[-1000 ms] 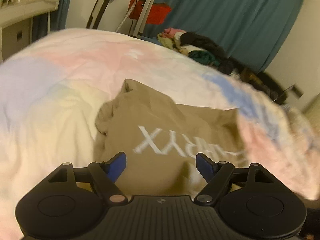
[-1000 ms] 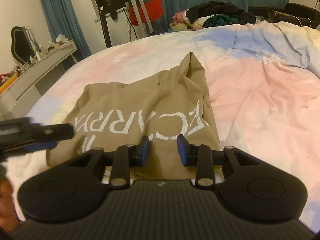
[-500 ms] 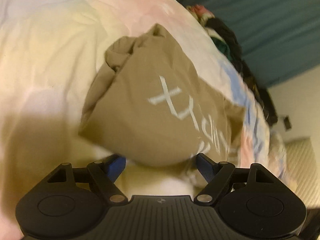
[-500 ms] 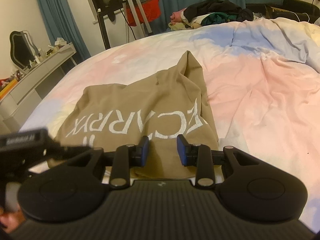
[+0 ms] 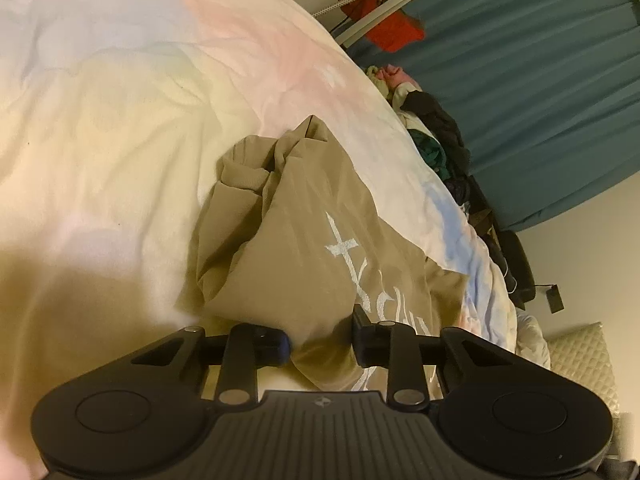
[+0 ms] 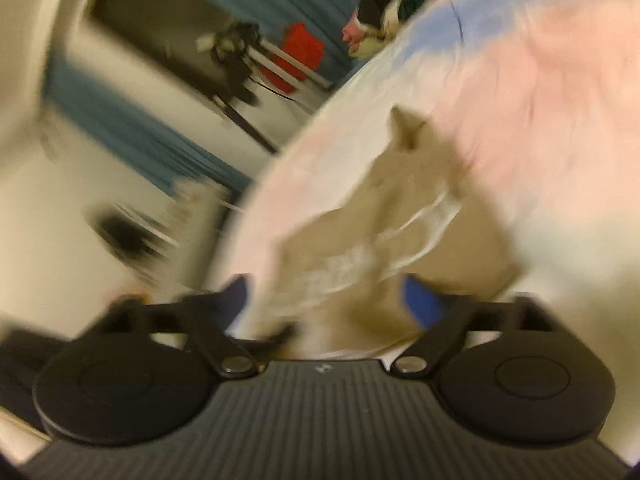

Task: Fold clothes

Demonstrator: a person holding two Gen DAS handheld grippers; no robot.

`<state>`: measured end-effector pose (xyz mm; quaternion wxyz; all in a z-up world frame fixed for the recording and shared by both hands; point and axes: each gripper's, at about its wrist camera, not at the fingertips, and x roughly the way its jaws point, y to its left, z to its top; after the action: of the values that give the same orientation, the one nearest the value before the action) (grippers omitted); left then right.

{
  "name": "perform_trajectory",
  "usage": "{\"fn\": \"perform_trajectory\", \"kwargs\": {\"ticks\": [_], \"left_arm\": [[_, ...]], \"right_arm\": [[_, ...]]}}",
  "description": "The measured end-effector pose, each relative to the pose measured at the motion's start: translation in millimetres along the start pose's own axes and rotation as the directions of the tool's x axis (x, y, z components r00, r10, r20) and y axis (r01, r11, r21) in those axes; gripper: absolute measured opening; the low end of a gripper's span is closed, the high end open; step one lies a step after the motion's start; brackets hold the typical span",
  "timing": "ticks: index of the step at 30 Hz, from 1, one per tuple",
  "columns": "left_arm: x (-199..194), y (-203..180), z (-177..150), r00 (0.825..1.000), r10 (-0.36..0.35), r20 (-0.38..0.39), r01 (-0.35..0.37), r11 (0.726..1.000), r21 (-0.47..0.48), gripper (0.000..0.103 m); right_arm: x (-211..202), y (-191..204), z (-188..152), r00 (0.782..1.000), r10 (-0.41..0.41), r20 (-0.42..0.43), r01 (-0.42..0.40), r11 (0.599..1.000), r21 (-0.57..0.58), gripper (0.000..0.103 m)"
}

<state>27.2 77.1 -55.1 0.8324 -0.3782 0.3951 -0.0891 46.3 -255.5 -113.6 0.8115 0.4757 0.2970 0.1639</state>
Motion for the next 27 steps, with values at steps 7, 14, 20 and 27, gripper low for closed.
{"fn": "perform_trajectory", "kwargs": {"ticks": [7,14,20,27], "left_arm": [[-4.4,1.5,-1.9,1.000,-0.005,0.009,0.005,1.000,-0.020,0.027],[-4.8,6.1,0.5,1.000,-0.017,0.015,0.018,0.998,-0.059,0.025],[-2.7,6.5,2.7,1.000,-0.018,0.012,0.019,0.997,-0.078,0.025],[-7.6,-0.4,10.5,0.999,-0.026,-0.025,0.024,0.996,-0.082,0.025]], "right_arm": [[33.7,-25.9,-19.5,0.972,0.125,-0.197,-0.073,0.965,0.251,0.092],[38.0,-62.1,-9.2,0.999,0.018,-0.039,-0.002,0.922,0.388,0.086],[34.4,-82.4,-4.6,0.998,-0.048,0.029,0.031,0.898,0.439,0.045],[26.9,-56.7,-2.5,0.992,-0.111,0.066,0.086,0.948,0.308,0.019]]}}
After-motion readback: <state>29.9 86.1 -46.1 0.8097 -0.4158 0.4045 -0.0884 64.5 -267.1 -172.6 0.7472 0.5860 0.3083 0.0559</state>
